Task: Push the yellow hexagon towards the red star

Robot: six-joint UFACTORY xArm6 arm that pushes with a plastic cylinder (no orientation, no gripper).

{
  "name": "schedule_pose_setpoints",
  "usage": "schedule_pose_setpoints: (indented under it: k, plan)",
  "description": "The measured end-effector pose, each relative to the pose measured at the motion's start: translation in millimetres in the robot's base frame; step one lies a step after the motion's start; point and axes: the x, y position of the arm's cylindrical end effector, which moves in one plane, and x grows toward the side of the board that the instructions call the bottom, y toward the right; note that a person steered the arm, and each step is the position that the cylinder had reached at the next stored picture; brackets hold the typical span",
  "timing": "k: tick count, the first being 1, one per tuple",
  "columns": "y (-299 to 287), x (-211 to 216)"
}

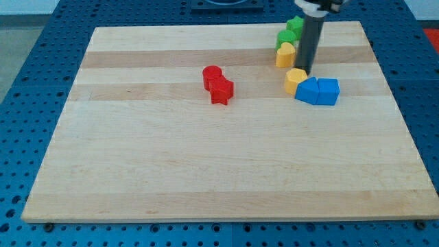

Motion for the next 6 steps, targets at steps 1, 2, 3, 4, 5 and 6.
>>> schedule_pose_setpoints:
  k: [1,2,3,4,5,6]
  plan:
    - [25,0]
    - [21,6]
    - [0,15]
    - [-27,26]
    - [-62,28]
    - [-90,29]
